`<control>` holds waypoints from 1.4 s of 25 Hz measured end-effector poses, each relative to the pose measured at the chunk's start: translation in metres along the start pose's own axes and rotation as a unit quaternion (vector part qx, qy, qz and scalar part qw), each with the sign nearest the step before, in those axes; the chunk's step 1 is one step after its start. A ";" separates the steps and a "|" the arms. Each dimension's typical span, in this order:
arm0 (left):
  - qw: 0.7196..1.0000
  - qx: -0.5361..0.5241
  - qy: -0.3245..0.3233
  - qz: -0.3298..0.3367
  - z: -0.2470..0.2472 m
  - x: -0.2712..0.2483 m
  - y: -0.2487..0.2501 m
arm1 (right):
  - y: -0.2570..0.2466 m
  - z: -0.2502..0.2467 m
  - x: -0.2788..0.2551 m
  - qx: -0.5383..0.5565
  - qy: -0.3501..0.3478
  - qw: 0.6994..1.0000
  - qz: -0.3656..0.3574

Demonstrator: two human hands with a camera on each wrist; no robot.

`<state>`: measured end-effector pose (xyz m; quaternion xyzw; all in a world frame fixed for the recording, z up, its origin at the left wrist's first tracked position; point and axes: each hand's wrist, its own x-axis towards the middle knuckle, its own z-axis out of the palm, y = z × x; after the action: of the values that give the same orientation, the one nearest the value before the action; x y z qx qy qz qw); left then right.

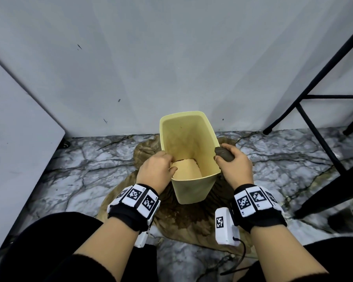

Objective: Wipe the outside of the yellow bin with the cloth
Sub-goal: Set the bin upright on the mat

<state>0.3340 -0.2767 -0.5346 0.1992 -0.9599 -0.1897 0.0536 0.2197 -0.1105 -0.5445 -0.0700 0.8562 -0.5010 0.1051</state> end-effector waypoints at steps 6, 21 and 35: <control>0.997 -0.030 0.036 -0.066 0.000 -0.006 -0.002 | 0.003 0.001 0.000 -0.008 -0.014 1.000 0.004; 0.971 -0.185 0.068 -0.134 0.006 -0.006 -0.008 | 0.005 -0.004 0.001 0.084 -0.068 0.993 0.039; 0.967 -0.196 0.101 -0.127 -0.001 0.021 -0.036 | -0.005 0.034 0.018 0.144 -0.070 0.987 0.021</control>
<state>0.3285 -0.3161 -0.5475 0.3234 -0.8605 -0.3580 0.1635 0.2113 -0.1455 -0.5588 -0.0712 0.7669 -0.6106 0.1843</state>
